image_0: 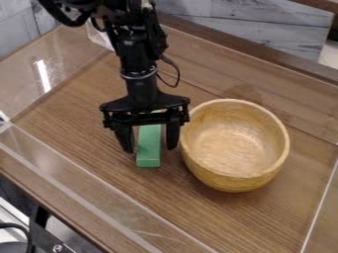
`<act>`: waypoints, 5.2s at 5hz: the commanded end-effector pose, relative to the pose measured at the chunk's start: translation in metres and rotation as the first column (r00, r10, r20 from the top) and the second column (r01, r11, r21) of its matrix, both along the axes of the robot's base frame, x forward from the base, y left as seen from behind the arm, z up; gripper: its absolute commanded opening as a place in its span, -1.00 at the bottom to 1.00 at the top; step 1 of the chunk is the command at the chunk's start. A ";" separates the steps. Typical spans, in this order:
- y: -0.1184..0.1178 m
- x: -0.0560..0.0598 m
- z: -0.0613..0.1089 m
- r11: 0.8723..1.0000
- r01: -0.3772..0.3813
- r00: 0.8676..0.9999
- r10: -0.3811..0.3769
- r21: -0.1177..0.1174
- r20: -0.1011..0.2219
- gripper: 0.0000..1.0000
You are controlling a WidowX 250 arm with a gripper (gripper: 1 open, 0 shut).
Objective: Put the green block in the brown bowl
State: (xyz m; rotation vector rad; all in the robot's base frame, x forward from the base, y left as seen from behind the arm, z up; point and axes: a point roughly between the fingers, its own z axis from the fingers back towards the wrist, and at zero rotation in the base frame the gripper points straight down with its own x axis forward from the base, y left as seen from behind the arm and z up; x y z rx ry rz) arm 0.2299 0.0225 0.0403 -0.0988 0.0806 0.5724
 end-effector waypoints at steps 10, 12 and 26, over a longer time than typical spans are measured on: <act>0.004 0.018 0.003 1.000 0.012 0.999 -0.012 -0.018 0.037 1.00; 0.001 0.016 0.000 0.999 0.029 0.999 -0.028 -0.023 0.021 -1.00; -0.103 0.008 0.085 0.911 0.396 0.918 -0.388 -0.116 0.084 -1.00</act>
